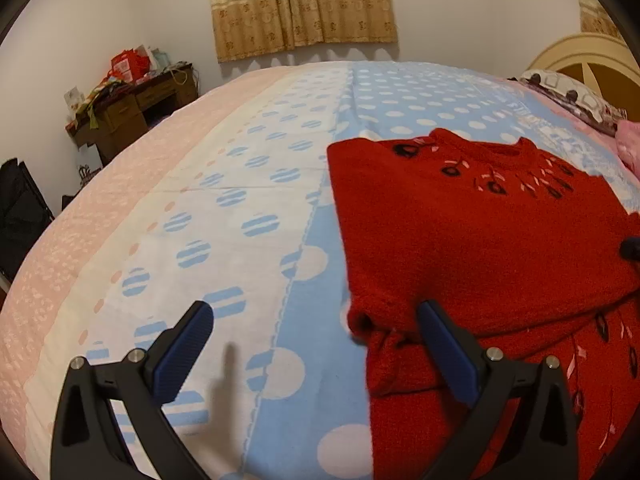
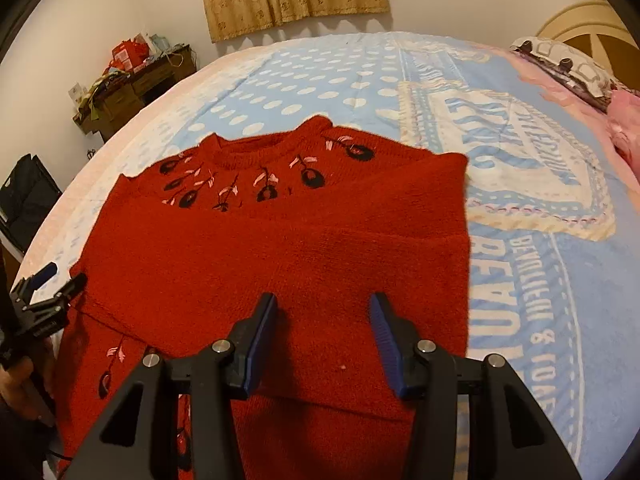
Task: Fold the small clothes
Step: 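Open the right gripper and pull it back from the sweater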
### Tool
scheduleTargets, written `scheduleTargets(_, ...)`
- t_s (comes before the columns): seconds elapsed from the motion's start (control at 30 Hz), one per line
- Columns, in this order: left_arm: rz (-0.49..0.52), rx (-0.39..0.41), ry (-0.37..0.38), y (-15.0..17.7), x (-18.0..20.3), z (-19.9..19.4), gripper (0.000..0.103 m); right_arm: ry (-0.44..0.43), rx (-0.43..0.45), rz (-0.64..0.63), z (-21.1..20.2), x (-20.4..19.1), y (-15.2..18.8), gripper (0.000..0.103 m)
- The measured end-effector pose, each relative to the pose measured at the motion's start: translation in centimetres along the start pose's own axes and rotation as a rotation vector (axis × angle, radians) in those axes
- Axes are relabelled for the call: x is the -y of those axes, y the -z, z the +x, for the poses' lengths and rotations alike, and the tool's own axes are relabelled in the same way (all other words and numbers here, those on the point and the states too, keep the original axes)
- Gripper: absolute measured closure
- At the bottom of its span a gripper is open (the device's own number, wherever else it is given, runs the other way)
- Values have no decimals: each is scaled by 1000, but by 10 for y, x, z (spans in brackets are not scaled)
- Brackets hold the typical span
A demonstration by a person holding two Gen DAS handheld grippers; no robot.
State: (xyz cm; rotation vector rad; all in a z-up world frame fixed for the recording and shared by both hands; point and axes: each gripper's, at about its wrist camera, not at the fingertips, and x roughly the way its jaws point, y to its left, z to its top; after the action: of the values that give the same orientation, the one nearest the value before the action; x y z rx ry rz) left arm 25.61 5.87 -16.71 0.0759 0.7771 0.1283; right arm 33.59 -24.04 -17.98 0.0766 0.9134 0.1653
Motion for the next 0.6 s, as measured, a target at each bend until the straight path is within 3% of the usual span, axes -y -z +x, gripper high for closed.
scheduleTargets(0.3,3,23,-5,4,2,0,0,25,2,-32,-15,1,22,53)
scheduleTargets(0.6,-13,-3,31,3,-1,-2,0,61,-15,-44,-17,-4,25,53)
